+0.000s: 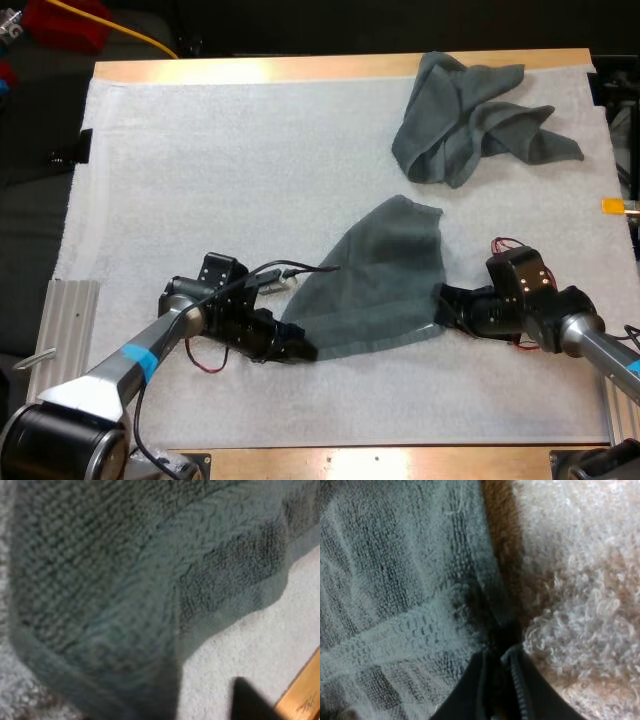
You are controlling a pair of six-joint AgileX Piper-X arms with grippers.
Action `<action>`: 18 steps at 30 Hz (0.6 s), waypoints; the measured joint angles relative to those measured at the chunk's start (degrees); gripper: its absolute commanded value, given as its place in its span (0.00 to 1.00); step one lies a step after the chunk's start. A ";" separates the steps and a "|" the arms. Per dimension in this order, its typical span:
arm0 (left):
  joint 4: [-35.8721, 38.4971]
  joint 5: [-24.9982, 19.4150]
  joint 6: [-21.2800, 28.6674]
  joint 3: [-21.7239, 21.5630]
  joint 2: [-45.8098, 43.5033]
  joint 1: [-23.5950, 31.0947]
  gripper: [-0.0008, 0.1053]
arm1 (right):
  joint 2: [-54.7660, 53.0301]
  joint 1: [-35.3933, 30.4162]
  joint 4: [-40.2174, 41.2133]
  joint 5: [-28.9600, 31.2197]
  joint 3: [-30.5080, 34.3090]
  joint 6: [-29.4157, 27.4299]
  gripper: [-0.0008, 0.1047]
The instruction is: Pick towel from pile, fold and stack
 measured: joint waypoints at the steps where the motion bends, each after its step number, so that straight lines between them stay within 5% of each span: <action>1: 0.32 0.00 0.00 0.00 0.00 0.00 0.01 | 0.00 0.00 0.00 -0.21 0.00 0.00 0.01; 7: 6.49 -1.45 4.31 -1.43 0.00 0.00 0.01 | -3.31 0.00 0.45 -1.06 0.00 0.00 0.01; 12: 13.48 -5.89 9.07 -5.61 -3.35 0.00 0.01 | -10.92 0.00 0.74 -1.67 0.00 0.00 0.01; 18: 17.63 -6.14 9.60 -11.94 -11.15 0.00 0.01 | -18.92 0.00 5.28 -1.64 -2.60 -0.05 0.01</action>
